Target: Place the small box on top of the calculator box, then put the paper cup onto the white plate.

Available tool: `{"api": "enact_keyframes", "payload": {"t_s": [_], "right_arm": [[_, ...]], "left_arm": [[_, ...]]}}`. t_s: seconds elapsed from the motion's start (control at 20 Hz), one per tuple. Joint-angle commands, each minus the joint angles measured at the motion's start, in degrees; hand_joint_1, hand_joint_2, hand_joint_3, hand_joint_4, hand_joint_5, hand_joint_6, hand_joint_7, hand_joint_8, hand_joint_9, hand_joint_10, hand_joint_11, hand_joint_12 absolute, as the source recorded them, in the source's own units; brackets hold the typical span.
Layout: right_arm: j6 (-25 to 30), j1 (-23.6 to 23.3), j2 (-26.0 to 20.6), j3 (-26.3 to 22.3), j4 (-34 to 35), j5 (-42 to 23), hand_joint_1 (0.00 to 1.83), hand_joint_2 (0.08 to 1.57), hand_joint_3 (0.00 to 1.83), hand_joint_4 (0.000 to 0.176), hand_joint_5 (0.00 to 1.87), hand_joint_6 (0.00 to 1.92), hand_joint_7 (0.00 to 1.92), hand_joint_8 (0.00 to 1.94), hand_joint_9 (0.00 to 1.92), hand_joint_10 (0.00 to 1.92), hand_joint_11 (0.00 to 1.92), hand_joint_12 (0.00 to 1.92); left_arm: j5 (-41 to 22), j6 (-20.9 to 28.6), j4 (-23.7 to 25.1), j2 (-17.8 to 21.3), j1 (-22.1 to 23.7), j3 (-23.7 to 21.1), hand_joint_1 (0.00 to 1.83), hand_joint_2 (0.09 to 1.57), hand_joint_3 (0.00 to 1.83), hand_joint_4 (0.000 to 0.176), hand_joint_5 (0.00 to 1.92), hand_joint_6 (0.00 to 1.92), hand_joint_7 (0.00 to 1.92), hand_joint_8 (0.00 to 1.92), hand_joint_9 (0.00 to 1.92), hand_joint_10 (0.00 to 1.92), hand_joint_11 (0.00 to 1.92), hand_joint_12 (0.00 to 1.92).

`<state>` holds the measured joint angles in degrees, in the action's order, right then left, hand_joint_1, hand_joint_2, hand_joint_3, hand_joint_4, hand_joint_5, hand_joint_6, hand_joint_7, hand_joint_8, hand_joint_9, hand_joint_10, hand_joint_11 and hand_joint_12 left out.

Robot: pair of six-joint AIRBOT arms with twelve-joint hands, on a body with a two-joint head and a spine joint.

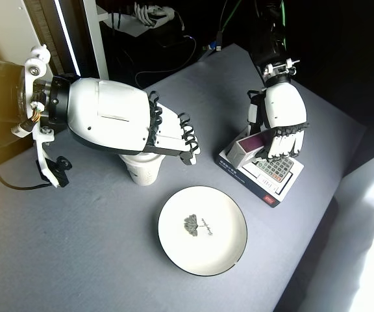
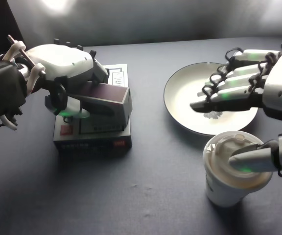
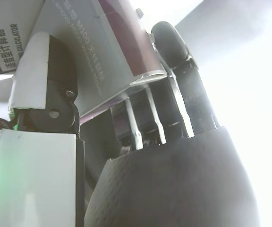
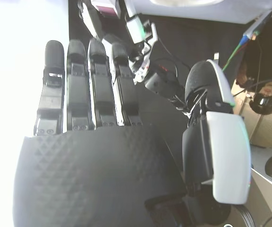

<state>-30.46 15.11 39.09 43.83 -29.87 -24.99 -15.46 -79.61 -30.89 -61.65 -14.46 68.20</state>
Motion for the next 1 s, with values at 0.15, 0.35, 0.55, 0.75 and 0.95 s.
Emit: {"api": "enact_keyframes", "payload": {"t_s": [0.15, 0.35, 0.55, 0.75, 0.95], "right_arm": [[0.1, -1.3, -0.5, -0.6, 1.3, -5.7, 0.26, 1.17, 0.00, 0.000, 0.36, 0.01, 0.35, 0.01, 0.32, 0.01, 0.00, 0.85], [0.1, -2.6, -0.5, -1.7, 1.3, -4.0, 0.26, 1.18, 0.00, 0.000, 0.35, 0.00, 0.34, 0.00, 0.30, 0.00, 0.00, 0.83], [0.0, -4.0, -0.5, -2.9, 1.6, -1.0, 0.30, 1.17, 0.00, 0.000, 0.37, 0.00, 0.35, 0.00, 0.31, 0.00, 0.00, 0.84], [-0.1, -5.6, 0.0, -3.5, 4.0, 1.7, 0.33, 1.15, 0.00, 0.000, 0.32, 0.00, 0.30, 0.00, 0.28, 0.00, 0.00, 0.80], [-0.3, -6.0, 0.9, -3.4, 4.8, 2.0, 0.40, 1.11, 0.00, 0.000, 0.32, 0.00, 0.29, 0.00, 0.25, 0.00, 0.00, 0.75]], "left_arm": [[-5.1, 0.0, 0.1, 0.7, 0.3, 0.2, 1.06, 1.18, 0.00, 0.000, 0.58, 0.20, 0.66, 0.36, 0.49, 0.71, 0.15, 1.29], [-5.1, -0.1, -0.6, 1.1, -0.2, -0.4, 1.00, 1.18, 0.00, 0.000, 0.58, 0.06, 0.69, 0.15, 0.52, 0.52, 0.11, 1.26], [-4.9, -1.0, -2.0, 2.0, -0.5, -1.6, 0.66, 1.12, 0.00, 0.000, 0.25, 0.00, 0.38, 0.00, 0.39, 0.03, 0.00, 0.98], [-4.9, -2.5, -3.0, 3.9, 0.2, -2.9, 0.62, 1.04, 0.00, 0.000, 0.12, 0.00, 0.20, 0.00, 0.22, 0.00, 0.00, 0.67], [-5.8, -2.3, -2.9, 5.6, 0.5, -4.3, 0.43, 0.99, 0.00, 0.000, 0.04, 0.00, 0.12, 0.00, 0.16, 0.00, 0.00, 0.51]]}}
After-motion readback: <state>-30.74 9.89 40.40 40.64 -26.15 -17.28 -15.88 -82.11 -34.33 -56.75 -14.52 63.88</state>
